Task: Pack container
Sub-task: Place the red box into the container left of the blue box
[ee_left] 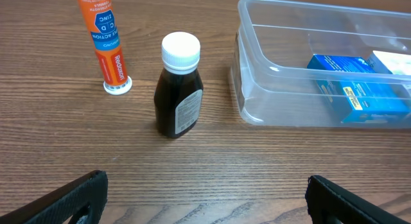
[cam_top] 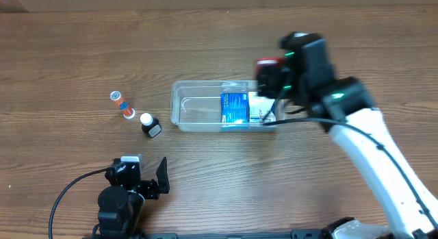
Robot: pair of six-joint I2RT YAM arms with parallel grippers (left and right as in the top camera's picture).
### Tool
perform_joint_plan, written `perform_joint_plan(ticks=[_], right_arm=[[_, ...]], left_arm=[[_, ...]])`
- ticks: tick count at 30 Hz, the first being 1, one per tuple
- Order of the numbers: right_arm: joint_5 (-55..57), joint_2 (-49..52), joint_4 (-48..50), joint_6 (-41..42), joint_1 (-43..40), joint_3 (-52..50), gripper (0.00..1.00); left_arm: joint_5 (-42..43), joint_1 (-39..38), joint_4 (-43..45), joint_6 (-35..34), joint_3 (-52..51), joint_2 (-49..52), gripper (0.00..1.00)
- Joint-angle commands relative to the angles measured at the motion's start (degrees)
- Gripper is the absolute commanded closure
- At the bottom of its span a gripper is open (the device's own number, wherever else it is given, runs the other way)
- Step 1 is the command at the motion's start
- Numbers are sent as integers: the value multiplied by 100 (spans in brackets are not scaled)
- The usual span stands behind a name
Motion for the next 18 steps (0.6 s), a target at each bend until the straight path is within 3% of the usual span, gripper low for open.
perform_joint_plan(ticks=[1,6,9,18], right_arm=[[599,870,579,581,776,-35,29],[138,2275,1921,704,1408,-35,29],[28,2653,1786,1338,1427,-35,29],[17,2822,1582,1237,1427,-35,15]], left_arm=[[17,-28,20,105,-17,-46,0],[17,-28,20,105,-17,-46,0],[17,-28,20,105,-17,-46,0],[17,-28,22,105,-17,-46,0]])
